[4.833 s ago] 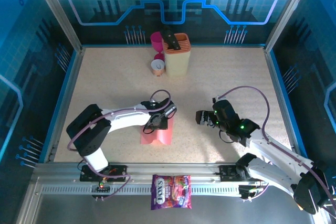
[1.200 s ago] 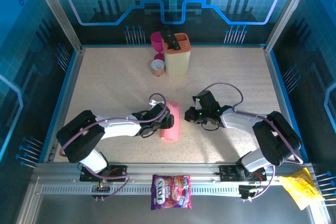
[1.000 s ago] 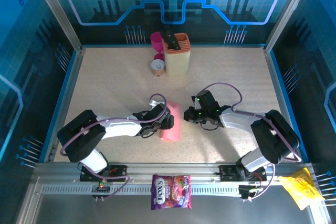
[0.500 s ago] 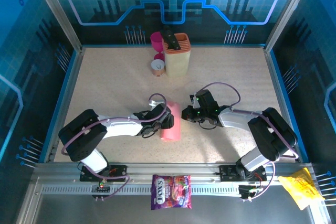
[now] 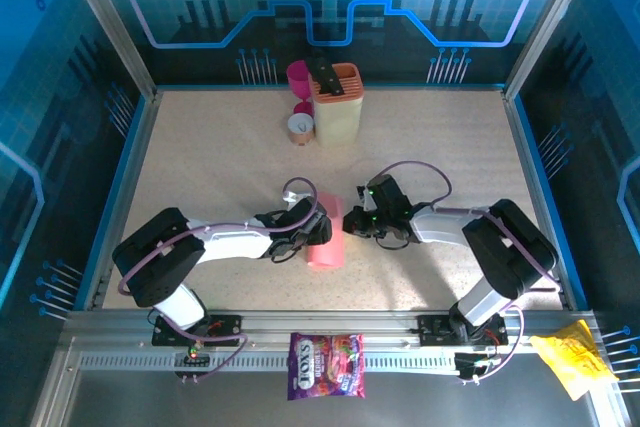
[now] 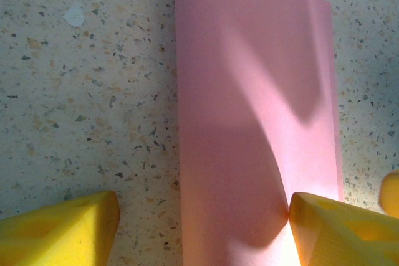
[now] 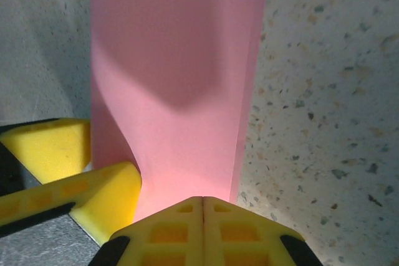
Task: Fold a paper plane with a square sheet of paper (pick it up from the middle)
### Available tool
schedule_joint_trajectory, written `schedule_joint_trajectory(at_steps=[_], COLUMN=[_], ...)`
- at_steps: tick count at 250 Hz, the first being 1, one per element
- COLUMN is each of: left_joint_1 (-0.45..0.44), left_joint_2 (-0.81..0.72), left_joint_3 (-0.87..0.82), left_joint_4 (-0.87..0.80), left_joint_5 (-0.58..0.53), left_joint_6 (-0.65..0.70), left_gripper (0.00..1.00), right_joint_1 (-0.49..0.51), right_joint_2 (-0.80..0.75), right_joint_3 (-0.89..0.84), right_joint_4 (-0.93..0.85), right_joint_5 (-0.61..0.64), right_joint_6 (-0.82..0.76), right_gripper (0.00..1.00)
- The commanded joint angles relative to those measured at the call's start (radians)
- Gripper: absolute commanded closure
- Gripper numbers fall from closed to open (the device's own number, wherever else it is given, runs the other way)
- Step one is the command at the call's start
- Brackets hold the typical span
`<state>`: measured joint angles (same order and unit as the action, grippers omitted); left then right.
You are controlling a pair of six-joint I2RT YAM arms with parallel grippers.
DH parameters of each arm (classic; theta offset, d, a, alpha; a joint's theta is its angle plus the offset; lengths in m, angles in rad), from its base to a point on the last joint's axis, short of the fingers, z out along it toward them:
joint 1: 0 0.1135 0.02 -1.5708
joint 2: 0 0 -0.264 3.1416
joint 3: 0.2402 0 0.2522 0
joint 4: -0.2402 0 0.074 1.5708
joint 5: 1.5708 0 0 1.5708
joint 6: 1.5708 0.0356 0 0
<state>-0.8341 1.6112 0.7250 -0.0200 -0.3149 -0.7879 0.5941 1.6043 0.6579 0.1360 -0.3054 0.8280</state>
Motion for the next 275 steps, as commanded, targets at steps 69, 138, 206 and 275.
schedule_joint_trajectory(at_steps=[69,138,206,275], left_joint_1=[-0.006,-0.006,-0.007,0.008], left_joint_2=[0.037,0.046,0.049,-0.027], left_joint_3=[0.007,0.005,0.004,0.016], left_joint_4=[-0.022,-0.014,-0.009,-0.058], left_joint_5=[0.000,0.004,0.006,0.000], left_joint_6=[-0.029,-0.029,-0.030,-0.010], left_gripper=[0.26,0.26,0.26,0.22], right_joint_1=[0.038,0.052,0.056,0.055], right_joint_2=[0.047,0.082,0.126,0.142], right_joint_3=[0.050,0.066,0.068,0.057], right_joint_4=[0.021,0.033,0.008,-0.035], right_joint_5=[-0.018,-0.020,0.003,0.037], right_joint_6=[0.018,0.028,0.047,0.055], right_gripper=[1.00,1.00,1.00,1.00])
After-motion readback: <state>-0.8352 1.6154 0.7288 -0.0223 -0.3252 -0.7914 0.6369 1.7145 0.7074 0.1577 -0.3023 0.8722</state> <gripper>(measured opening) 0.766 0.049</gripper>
